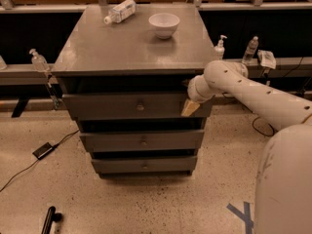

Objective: Open top drawer

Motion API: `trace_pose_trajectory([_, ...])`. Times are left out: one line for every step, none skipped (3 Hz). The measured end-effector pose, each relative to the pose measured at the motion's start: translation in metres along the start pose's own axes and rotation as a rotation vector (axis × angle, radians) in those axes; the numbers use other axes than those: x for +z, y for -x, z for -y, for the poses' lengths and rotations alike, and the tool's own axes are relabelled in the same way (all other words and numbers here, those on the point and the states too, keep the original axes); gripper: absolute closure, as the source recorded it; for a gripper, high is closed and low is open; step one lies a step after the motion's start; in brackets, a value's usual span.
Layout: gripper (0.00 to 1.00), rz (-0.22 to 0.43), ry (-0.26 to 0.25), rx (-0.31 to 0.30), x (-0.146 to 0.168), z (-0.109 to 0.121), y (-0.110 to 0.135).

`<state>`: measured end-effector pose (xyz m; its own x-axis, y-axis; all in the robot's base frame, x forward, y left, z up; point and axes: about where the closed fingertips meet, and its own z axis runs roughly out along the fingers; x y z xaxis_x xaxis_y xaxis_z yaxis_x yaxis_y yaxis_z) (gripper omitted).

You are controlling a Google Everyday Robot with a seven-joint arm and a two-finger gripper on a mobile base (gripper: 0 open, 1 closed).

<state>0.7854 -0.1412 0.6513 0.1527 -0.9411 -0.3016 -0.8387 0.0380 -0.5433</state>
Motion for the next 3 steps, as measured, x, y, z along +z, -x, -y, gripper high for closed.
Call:
trace_pose_trajectory([0.46, 0.052, 0.075, 0.028, 0.0106, -0.0159, 0.0049])
trace_pose_trajectory([0.7, 0.06, 0.083, 0.031, 0.0062, -0.0142, 0.0078])
trace_pose_trajectory([0.92, 0.06, 0.083, 0.031, 0.0023, -0.0116, 0.0093])
